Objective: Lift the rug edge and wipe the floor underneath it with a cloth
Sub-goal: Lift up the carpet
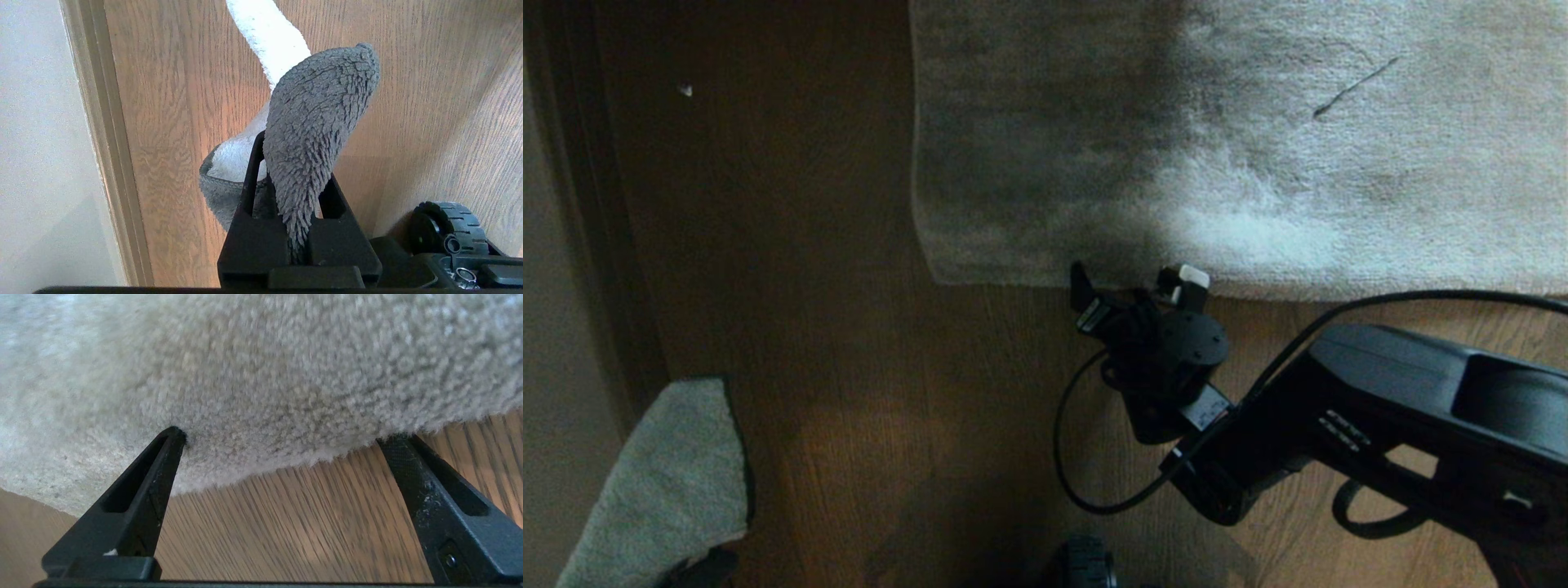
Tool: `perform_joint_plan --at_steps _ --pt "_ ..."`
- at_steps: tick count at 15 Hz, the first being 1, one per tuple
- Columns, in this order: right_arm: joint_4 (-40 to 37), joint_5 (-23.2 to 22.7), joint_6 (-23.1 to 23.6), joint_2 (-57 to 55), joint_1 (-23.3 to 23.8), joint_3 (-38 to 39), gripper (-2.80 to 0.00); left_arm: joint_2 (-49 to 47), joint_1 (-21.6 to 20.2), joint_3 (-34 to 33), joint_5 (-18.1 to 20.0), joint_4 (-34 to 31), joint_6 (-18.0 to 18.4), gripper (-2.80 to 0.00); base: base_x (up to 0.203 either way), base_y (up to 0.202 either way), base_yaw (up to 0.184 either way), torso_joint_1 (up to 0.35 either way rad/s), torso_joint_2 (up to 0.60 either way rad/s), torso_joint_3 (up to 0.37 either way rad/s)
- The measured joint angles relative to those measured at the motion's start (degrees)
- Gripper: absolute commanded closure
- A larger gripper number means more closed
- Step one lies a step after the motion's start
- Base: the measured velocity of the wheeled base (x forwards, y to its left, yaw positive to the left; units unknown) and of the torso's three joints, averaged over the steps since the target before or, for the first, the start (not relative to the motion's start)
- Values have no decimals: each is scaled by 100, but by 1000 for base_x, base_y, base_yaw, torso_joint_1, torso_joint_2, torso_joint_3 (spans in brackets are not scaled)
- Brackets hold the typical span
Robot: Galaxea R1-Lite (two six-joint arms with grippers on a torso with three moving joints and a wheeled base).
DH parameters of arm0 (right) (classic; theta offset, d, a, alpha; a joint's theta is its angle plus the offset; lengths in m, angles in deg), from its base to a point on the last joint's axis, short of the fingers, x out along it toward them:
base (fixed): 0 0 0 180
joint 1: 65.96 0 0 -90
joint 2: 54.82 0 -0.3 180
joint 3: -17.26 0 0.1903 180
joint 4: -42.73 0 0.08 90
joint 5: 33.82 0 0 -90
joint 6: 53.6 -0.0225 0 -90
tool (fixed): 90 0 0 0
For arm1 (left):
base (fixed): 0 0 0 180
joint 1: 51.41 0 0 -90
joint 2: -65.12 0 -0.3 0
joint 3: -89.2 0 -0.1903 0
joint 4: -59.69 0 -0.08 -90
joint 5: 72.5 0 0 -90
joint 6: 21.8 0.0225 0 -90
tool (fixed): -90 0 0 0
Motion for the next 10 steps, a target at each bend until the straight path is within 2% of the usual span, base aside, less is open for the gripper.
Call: perform_joint_plan --at_steps 6,10 --pt "-26 -38 -2 107 9 -67 -280 0 0 2 -1 2 2 0 0 0 0 0 0 0" --pt "-24 -508 237 216 11 -256 -280 0 0 2 -1 2 0 0 0 0 0 0 0 0"
